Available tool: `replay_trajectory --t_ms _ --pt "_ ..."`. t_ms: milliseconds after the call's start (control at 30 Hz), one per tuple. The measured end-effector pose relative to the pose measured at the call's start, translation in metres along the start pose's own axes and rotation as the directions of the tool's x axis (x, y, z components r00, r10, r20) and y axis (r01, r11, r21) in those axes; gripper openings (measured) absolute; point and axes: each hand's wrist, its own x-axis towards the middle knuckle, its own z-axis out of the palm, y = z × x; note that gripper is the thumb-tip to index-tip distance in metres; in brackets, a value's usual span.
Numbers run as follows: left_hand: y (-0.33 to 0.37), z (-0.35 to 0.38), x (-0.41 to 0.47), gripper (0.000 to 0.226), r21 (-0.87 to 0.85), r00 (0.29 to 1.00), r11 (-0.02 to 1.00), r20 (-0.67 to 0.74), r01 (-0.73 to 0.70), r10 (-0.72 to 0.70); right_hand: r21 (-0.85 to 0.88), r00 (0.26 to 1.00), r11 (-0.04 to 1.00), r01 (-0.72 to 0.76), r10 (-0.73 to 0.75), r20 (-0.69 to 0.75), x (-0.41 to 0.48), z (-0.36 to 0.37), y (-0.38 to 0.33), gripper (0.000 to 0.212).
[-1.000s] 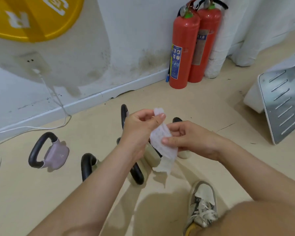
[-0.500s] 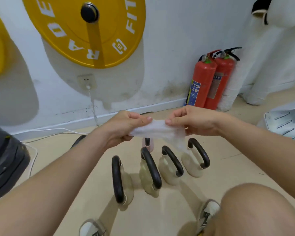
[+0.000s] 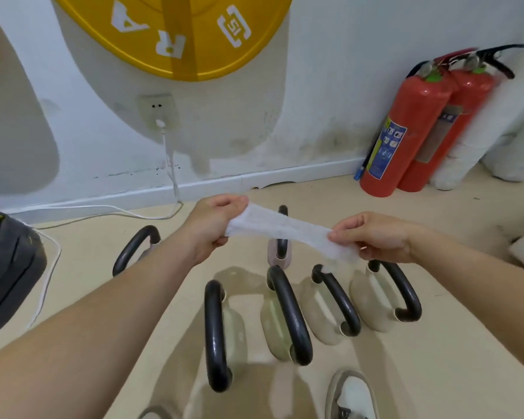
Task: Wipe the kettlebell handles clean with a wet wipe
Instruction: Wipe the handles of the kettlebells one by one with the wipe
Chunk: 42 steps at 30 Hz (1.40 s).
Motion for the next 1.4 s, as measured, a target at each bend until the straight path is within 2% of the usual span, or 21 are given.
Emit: replay_trajectory --t_ms 100,167,200,300,400,500,533,600,667,733,800,867,933,1000,1133,1300,1400 --pt "-0.038 0.008 0.039 0.016 0.223 0.996 0.972 -0.033 -0.072 0.081 0.057 0.985 0.998 -0.003 0.013 -0.169 0.043 -0.014 0.016 0.013" --pt "-0.062 0.013 0.065 0.017 0.359 0.986 0.919 0.008 -0.161 0.169 -0.051 0.968 0.999 -0.009 -0.004 -0.252 0.073 -0.018 0.027 0.016" --pt "-0.074 0.015 0.077 0.017 0.440 0.979 0.876 0.048 -0.197 0.196 -0.144 0.960 0.989 -0.020 -0.021 -0.279 0.088 -0.019 0.033 0.018" --pt "-0.105 0.021 0.112 0.016 0.698 0.960 0.659 0.182 -0.280 0.215 -0.364 0.949 0.929 -0.066 -0.053 -0.309 0.134 -0.013 0.056 0.019" --pt "-0.132 0.030 0.143 0.016 0.762 0.964 0.590 0.201 -0.267 0.176 -0.507 0.946 0.855 -0.113 -0.064 -0.319 0.173 -0.005 0.080 0.016" --pt "-0.152 0.045 0.170 0.014 0.782 0.969 0.575 0.156 -0.240 0.193 -0.498 0.890 0.859 -0.119 -0.131 -0.438 0.202 0.001 0.097 0.017" --pt "-0.155 0.050 0.178 0.014 0.773 0.970 0.594 0.116 -0.222 0.212 -0.501 0.849 0.858 -0.117 -0.176 -0.498 0.209 0.003 0.101 0.019" --pt "-0.156 0.063 0.187 0.016 0.679 0.979 0.717 0.018 -0.159 0.201 -0.463 0.777 0.879 -0.112 -0.213 -0.592 0.216 0.008 0.102 0.017" --pt "-0.158 0.074 0.191 0.017 0.540 0.987 0.836 -0.059 -0.094 0.149 -0.298 0.763 0.954 -0.022 -0.176 -0.622 0.222 0.016 0.098 0.015" --pt "-0.162 0.078 0.192 0.018 0.415 0.986 0.909 -0.135 -0.036 0.100 -0.005 0.800 0.996 0.090 -0.076 -0.595 0.226 0.028 0.087 0.015" --pt "-0.166 0.076 0.189 0.018 0.258 0.980 0.966 -0.199 0.035 0.018 0.290 0.876 0.951 0.104 0.050 -0.479 0.229 0.039 0.075 0.017" --pt "-0.165 0.072 0.183 0.016 0.102 0.969 0.990 -0.239 0.093 -0.066 0.431 0.932 0.902 0.032 0.129 -0.340 0.232 0.046 0.069 0.022" --pt "-0.166 0.069 0.179 0.014 0.015 0.962 0.994 -0.252 0.113 -0.105 0.531 0.958 0.847 0.006 0.148 -0.246 0.233 0.047 0.067 0.033" --pt "-0.167 0.070 0.178 0.013 -0.047 0.960 0.991 -0.248 0.124 -0.132 0.548 0.968 0.837 -0.017 0.151 -0.201 0.233 0.048 0.068 0.042" --pt "-0.161 0.081 0.182 0.017 -0.079 0.962 0.982 -0.203 0.170 -0.183 0.452 0.974 0.890 -0.056 0.148 -0.171 0.236 0.052 0.074 0.051" --pt "-0.145 0.103 0.186 0.021 -0.010 0.956 0.956 0.003 0.294 -0.294 0.412 0.980 0.911 -0.010 0.090 -0.176 0.236 0.051 0.074 0.056" --pt "-0.143 0.110 0.185 0.030 -0.002 0.934 0.937 0.085 0.349 -0.348 0.382 0.984 0.923 -0.041 0.103 -0.143 0.238 0.045 0.078 0.075"
